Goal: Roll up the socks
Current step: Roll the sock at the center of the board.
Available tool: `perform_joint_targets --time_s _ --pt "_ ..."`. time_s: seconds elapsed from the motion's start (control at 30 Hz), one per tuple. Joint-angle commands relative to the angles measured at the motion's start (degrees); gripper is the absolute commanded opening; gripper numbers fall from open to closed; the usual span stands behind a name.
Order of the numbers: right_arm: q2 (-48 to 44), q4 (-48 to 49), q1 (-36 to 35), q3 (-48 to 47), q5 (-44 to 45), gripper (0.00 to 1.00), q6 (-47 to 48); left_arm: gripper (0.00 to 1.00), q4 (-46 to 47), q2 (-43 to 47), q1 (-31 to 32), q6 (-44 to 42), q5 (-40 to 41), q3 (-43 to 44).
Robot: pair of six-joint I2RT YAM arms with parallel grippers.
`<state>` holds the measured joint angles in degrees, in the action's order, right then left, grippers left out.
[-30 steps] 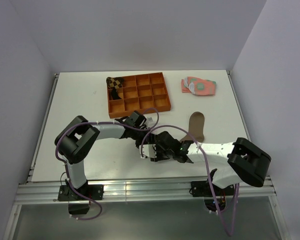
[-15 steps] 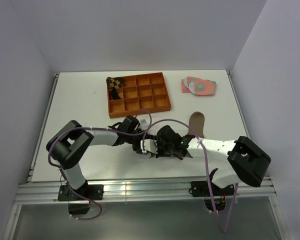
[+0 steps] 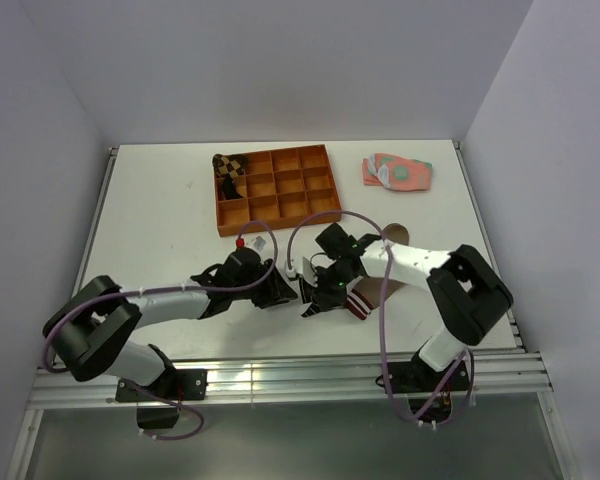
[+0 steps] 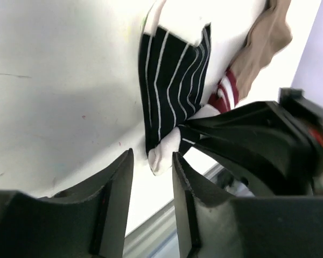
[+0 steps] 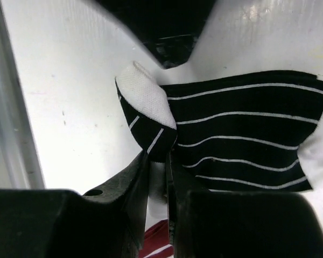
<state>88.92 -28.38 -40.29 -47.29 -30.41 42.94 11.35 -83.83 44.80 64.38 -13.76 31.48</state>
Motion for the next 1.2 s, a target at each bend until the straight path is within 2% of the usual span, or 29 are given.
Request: perform_joint_targets --time_s 0.0,0.07,0.1,0.2,0.37,0.47,0.57,0.6,0.87,1.17 --pt "5.2 -10.8 2.7 -7.2 -5.8 0.18 0.6 0.41 1.1 5.7 2.6 -0.4 13.1 -1.0" --pt "9.3 -13.5 4.0 -10.7 -8.2 0.18 0.9 0.41 0.7 7.4 5.5 -1.6 17.4 -1.1" --pt "10.7 -16.2 5.2 -11.9 -9.0 0.18 1.3 0.42 0.3 8.7 7.9 -2.1 22.3 -1.4" --pt "15.7 -20.6 7.2 -16.6 -10.8 0.18 1.4 0.45 1.9 10.9 12.5 -3.0 28.2 -3.3" --pt "24.2 -27.2 9.3 -24.3 -13.2 0.18 1.3 0.48 9.3 11.2 17.9 -7.6 37.7 -5.7" --pt "28.9 -33.2 10.5 -29.1 -15.3 0.18 3.3 0.47 13.8 8.4 21.4 -14.8 41.7 -5.5" --pt "32.4 -38.5 11.9 -32.5 -16.8 0.19 4.9 0.48 17.7 6.3 24.7 -25.7 44.2 -4.1" --pt "33.1 -40.7 12.2 -33.4 -17.2 0.19 5.2 0.5 18.9 5.8 25.9 -27.9 43.9 -3.2" --pt "38.3 -46.1 13.5 -37.8 -17.0 0.2 7.1 0.54 20.5 -0.6 26.2 -41.9 36.9 1.9" --pt "38.3 -46.0 13.5 -38.1 -16.5 0.2 6.2 0.55 20.4 -4.3 23.1 -45.7 26.9 3.7"
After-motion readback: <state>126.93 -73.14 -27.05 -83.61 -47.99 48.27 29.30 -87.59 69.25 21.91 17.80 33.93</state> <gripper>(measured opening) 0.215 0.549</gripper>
